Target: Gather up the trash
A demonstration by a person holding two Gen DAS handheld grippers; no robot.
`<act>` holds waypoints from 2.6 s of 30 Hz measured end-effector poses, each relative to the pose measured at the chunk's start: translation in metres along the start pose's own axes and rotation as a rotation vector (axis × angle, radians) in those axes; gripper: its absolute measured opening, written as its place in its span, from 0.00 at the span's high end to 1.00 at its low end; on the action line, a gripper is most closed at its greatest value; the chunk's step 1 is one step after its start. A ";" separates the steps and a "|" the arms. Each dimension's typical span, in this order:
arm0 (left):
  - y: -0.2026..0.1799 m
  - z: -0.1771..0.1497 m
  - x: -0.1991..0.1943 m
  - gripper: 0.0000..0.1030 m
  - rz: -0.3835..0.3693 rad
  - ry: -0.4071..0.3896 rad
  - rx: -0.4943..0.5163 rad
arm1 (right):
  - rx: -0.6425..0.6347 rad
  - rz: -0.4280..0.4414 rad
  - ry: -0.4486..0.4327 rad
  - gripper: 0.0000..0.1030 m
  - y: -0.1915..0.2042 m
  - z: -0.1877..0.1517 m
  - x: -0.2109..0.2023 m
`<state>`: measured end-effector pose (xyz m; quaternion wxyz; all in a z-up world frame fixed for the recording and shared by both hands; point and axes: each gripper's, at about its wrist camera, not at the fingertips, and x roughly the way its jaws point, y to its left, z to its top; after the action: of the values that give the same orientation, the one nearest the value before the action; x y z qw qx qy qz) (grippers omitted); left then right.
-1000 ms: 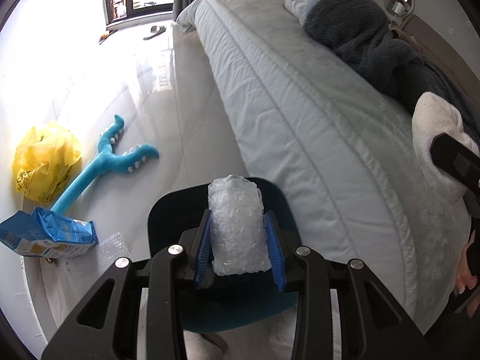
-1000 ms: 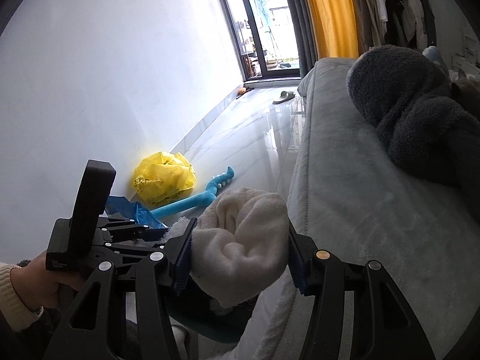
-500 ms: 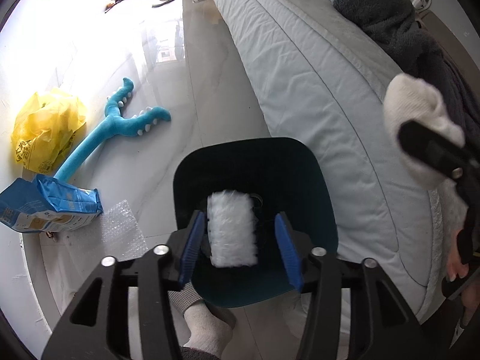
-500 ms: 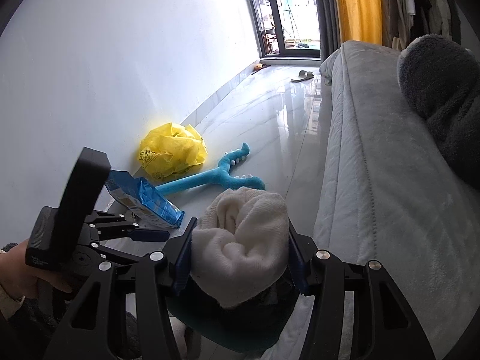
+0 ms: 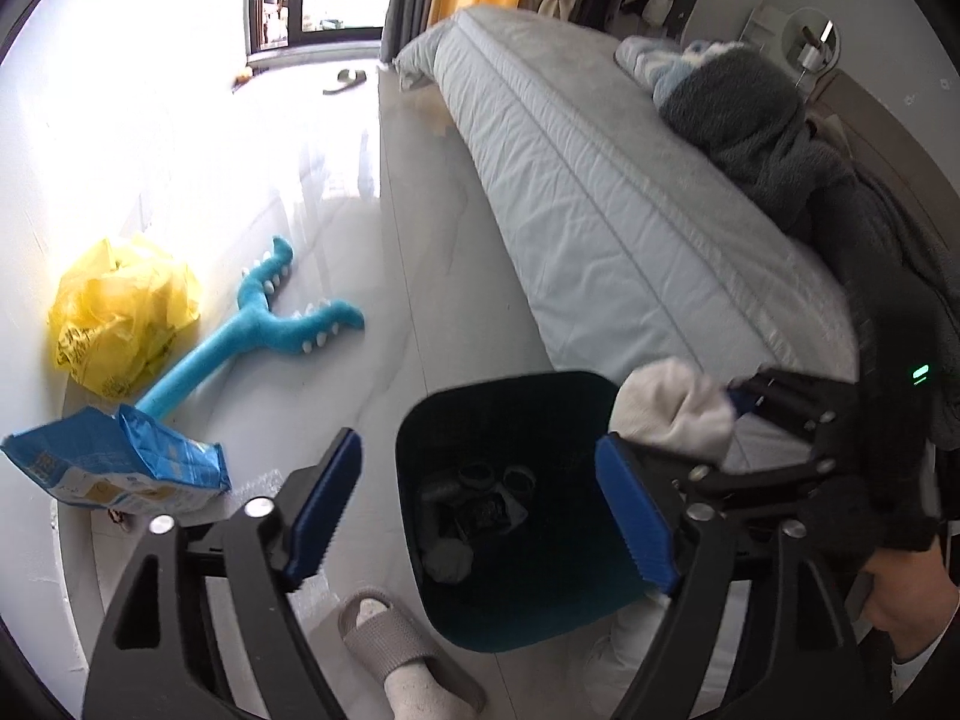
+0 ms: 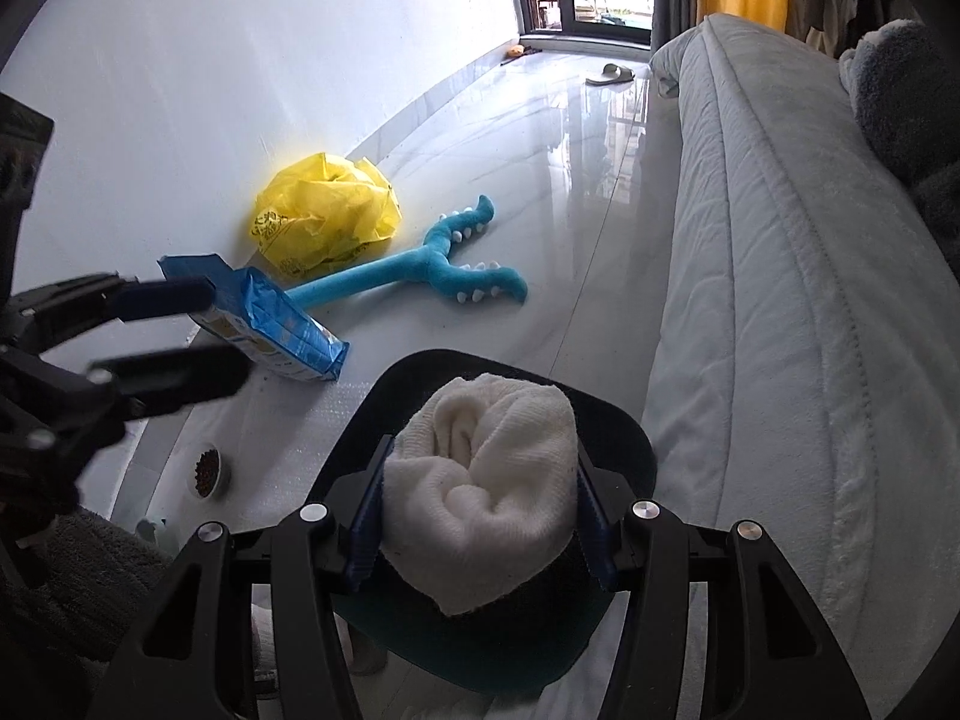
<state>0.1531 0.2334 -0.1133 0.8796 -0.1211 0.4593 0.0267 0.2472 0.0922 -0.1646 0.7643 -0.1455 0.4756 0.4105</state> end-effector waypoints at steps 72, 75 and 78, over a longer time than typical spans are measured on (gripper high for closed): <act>-0.123 -0.107 -0.176 0.04 0.087 -0.521 0.182 | 0.271 -0.539 -0.607 0.03 -0.004 -0.268 -0.368; -0.121 -0.108 -0.182 0.04 0.070 -0.541 0.163 | 0.292 -0.525 -0.637 0.03 -0.005 -0.276 -0.375; -0.128 -0.111 -0.186 0.04 0.067 -0.563 0.184 | 0.295 -0.512 -0.644 0.03 -0.006 -0.278 -0.377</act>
<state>-0.0232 0.0952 0.0017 0.9783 -0.0135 0.2015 0.0464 0.0031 -0.2665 0.0129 0.9633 -0.0125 0.2154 0.1597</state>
